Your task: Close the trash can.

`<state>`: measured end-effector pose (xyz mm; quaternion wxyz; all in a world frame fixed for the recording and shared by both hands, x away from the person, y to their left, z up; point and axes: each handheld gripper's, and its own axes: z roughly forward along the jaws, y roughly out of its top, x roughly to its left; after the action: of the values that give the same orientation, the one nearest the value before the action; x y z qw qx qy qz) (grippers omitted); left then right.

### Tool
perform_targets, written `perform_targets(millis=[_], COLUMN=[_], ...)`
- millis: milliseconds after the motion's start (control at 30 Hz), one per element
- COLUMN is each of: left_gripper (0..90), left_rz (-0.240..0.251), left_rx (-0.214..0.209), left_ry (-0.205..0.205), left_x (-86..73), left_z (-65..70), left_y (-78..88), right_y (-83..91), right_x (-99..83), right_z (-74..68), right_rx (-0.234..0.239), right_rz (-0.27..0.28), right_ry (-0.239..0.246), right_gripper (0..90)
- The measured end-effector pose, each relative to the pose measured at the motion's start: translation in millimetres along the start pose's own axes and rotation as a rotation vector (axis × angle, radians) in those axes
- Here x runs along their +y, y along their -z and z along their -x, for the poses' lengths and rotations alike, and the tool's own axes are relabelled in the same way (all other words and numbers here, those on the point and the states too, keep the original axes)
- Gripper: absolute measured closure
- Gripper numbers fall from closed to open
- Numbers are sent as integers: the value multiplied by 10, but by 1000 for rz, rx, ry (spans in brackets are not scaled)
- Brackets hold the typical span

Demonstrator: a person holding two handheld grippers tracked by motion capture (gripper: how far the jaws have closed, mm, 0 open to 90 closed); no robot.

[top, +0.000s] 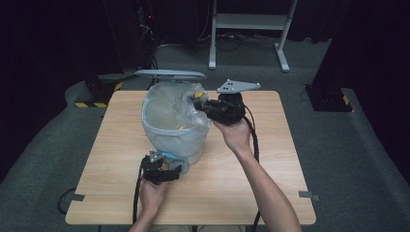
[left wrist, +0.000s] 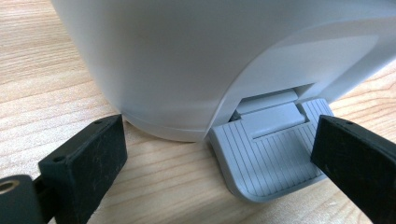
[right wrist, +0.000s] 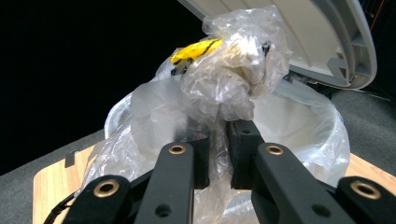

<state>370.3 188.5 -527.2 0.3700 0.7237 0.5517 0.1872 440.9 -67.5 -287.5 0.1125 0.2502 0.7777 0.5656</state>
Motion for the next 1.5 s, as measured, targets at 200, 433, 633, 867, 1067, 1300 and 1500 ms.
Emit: perform_targets(millis=[200,433,633,867,1067,1300,1500], left_gripper=[37,37,37,37,37,37,37], left_rz=[0,0,9,2,0,0,10], left_rx=[0,0,-1,0,0,0,-1], left_ry=[0,0,12,2,0,0,14], left_x=[0,0,-1,0,0,0,-2], left_z=[0,-1,7,0,-1,-1,8], left_y=[0,0,-5,-1,0,0,-5], right_y=[-92,-255,-386,-481,-468,-349,-191], right_x=[19,6,-26,-75,-86,-96,-136], right_z=[28,42,75,96,89,63,65], right_rx=[-2,-12,-18,-17,-24,-28,-37], right_rz=[-12,-52,-93,-142,-144,-104,-69], right_ry=[-9,-10,-18,-32,-24,-21,-30], right_gripper=[815,811,785,553,454,405,403])
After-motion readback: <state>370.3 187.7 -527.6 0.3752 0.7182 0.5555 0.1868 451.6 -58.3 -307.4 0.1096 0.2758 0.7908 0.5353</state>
